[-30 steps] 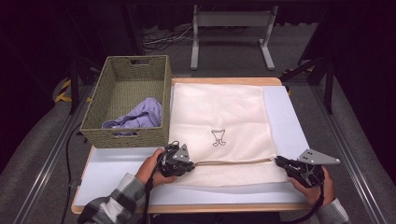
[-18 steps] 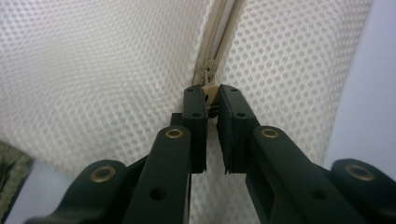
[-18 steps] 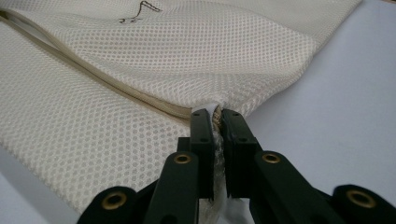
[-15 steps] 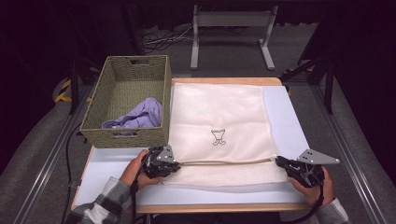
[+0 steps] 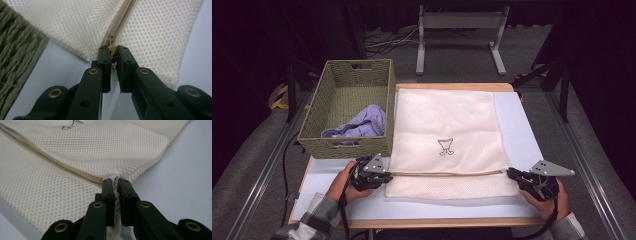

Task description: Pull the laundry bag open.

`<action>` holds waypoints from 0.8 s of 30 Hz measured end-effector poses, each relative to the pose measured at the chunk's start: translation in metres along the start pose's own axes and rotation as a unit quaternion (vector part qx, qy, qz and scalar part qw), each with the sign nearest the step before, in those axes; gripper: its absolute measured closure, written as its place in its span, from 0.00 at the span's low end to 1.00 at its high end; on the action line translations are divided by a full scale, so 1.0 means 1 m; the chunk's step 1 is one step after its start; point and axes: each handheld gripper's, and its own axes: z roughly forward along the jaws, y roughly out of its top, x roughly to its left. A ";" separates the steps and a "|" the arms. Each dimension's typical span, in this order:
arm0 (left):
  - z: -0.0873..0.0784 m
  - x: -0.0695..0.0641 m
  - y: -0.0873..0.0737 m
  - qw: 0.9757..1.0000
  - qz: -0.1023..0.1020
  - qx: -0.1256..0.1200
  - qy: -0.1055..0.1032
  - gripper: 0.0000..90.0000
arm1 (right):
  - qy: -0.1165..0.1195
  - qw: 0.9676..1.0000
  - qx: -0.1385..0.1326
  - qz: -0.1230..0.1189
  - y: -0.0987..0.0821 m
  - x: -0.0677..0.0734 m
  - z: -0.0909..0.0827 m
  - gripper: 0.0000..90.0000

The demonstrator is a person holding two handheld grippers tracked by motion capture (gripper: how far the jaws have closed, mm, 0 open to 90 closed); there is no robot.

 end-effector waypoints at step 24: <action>-0.002 0.005 -0.023 0.999 -0.033 -0.020 0.001 0.92 | 0.001 1.000 0.010 0.004 -0.003 -0.001 0.003 0.93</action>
